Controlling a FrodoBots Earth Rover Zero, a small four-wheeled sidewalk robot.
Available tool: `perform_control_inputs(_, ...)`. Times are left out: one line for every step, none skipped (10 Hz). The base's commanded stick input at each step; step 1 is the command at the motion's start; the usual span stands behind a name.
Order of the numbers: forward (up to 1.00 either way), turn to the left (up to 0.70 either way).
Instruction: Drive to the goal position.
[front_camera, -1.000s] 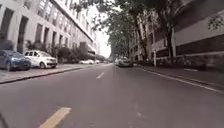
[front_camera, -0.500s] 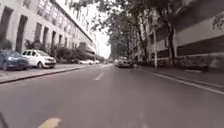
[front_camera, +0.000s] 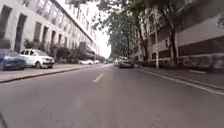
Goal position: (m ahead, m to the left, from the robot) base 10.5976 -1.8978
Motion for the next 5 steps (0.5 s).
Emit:
perform_control_inputs(0.70,0.00)
perform_control_inputs(0.70,0.00)
perform_control_inputs(0.70,0.00)
perform_control_inputs(0.70,0.00)
perform_control_inputs(0.70,0.00)
